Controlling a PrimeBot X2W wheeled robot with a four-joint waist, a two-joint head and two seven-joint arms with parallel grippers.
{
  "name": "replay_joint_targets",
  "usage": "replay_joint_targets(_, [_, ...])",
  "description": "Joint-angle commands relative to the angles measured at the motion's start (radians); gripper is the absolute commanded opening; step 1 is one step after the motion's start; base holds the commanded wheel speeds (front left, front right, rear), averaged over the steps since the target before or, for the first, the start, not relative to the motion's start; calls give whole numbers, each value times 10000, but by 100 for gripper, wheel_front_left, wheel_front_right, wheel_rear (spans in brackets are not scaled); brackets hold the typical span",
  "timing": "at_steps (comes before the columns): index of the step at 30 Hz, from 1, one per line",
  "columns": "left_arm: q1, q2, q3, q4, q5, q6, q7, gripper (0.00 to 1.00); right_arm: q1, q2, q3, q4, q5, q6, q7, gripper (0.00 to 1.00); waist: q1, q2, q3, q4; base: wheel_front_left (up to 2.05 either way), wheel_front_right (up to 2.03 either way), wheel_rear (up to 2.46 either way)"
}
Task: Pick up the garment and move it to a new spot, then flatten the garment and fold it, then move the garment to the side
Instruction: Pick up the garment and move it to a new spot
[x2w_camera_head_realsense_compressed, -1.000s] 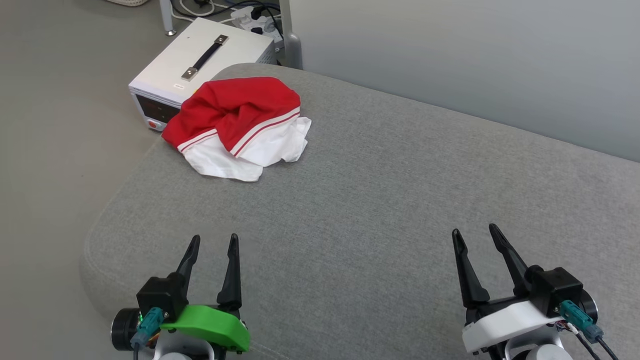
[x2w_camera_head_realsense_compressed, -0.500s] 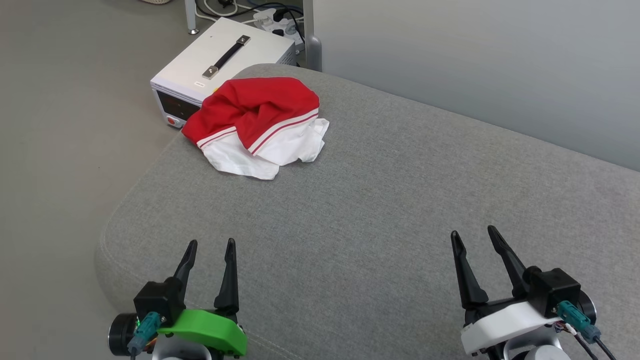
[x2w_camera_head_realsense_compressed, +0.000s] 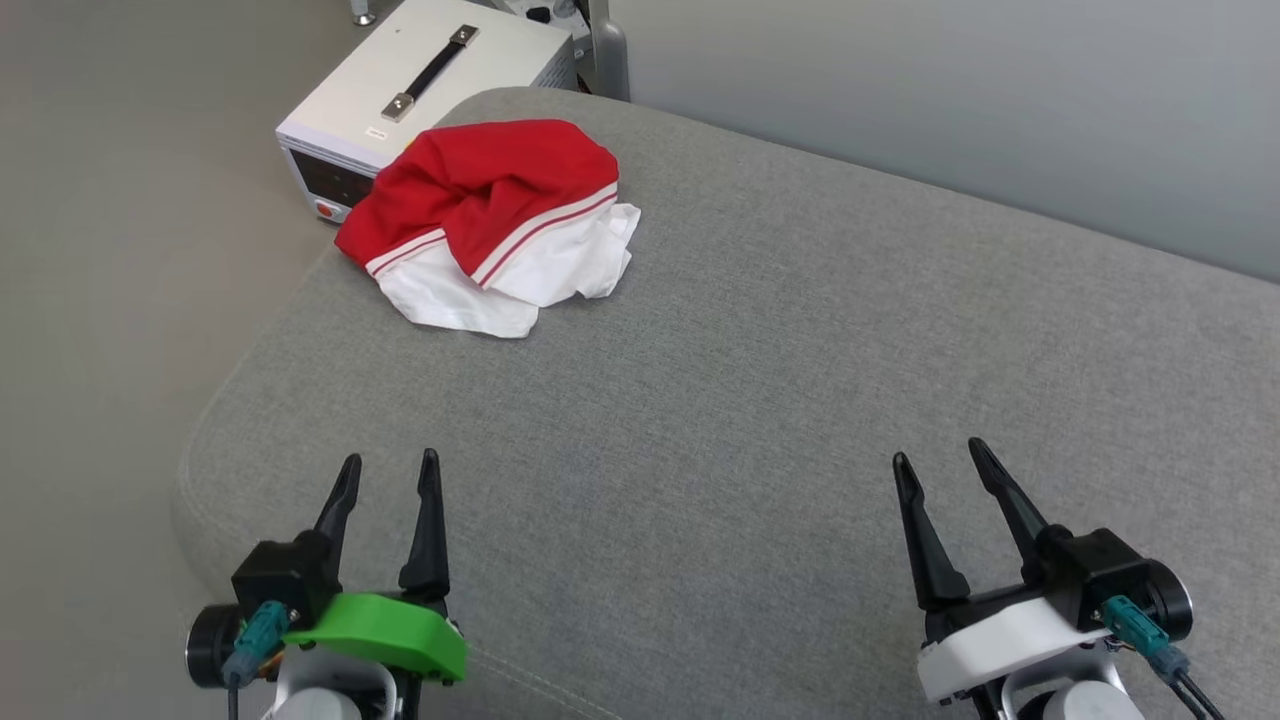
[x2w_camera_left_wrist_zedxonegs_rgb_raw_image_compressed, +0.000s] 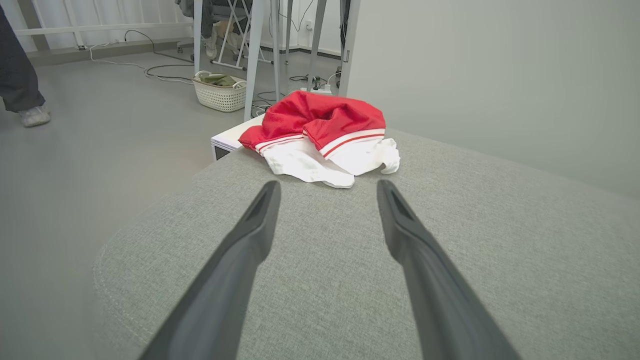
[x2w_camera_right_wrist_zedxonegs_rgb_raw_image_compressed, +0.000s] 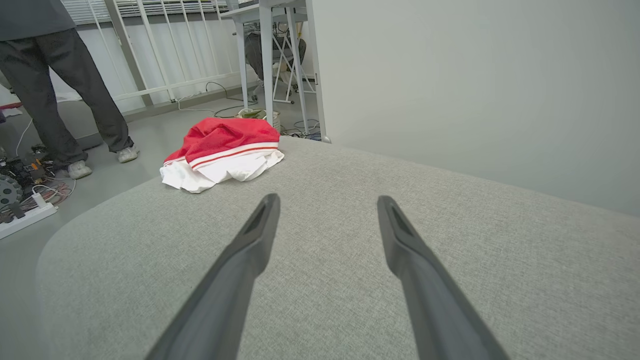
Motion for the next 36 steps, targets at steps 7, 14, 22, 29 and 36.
replay_joint_targets(7, [-1997, 562, -44, 1172, -186, -458, -3, 100, -663, -180, 28, -466, -460, -9, -90, 100, 0, 0, 1814, -979, 0, 0, 0])
replay_joint_targets(14, [-5030, 2238, -1098, 2591, -1413, -543, 2311, 100, -1299, -515, 296, -1024, -613, -9, 53, 100, 0, 0, 3177, -1819, 0, 0, 0])
replay_joint_targets(22, [-7691, 4146, -1934, 3962, -3446, -546, 5932, 100, -1857, -592, 480, -1552, -612, -9, 202, 100, 0, 0, 4335, -2788, 0, 0, 0])
replay_joint_targets(29, [-8871, 5207, -2310, 4841, -4143, -547, 7327, 100, -2049, -484, 600, -1516, -634, -9, 112, 100, 0, 0, 4998, -3429, 0, 0, 0])
replay_joint_targets(36, [-9518, 5607, -2505, 5591, -4743, -547, 8013, 100, -2152, -433, 604, -1474, -714, -9, 23, 100, 0, 0, 5370, -3728, 0, 0, 0])
